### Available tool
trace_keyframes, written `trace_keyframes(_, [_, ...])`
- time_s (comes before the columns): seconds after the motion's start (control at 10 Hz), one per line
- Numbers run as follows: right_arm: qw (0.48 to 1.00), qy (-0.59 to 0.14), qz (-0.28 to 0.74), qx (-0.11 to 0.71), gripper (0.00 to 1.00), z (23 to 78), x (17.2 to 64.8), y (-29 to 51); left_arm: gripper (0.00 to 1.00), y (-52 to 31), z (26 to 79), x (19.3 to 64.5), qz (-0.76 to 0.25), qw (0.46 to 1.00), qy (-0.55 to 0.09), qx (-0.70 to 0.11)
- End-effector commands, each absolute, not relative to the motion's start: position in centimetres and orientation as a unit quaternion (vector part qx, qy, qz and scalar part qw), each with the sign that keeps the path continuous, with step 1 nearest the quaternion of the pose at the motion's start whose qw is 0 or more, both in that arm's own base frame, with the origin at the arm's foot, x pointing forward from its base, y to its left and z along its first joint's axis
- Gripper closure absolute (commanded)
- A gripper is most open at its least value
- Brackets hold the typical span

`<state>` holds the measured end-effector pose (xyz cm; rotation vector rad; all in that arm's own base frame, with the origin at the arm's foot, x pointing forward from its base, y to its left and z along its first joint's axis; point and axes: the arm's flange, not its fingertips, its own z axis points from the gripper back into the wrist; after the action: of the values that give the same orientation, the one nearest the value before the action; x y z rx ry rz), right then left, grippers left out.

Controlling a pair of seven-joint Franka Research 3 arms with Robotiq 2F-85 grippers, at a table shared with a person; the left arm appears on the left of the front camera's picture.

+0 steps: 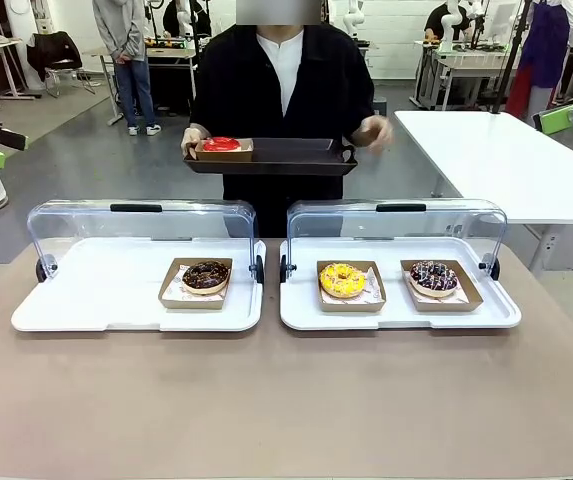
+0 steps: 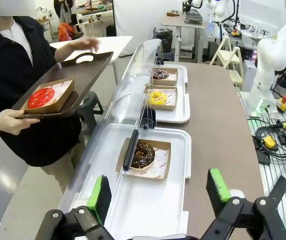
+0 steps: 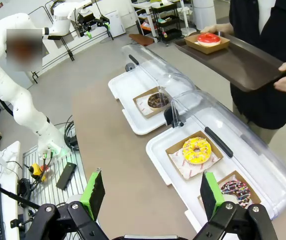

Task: Provide the desired donut to the person.
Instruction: Pick up and lift the Paper togo box containing the Donut pointed at by the person.

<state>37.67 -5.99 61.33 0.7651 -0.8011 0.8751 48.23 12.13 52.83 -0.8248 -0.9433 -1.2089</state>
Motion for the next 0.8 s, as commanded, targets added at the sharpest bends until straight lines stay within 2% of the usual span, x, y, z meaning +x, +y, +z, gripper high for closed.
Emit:
trace_keyframes(0.0, [0.748, -0.380, 0.405, 0.363, 0.00, 61.51, 38.09, -5.89, 0.00, 12.21, 52.93, 48.26, -0.529, 0.642, -0.420, -0.363])
trace_keyframes(0.7, [0.748, -0.380, 0.405, 0.363, 0.00, 61.51, 38.09, -5.89, 0.00, 12.21, 52.93, 48.26, -0.529, 0.642, -0.420, -0.363])
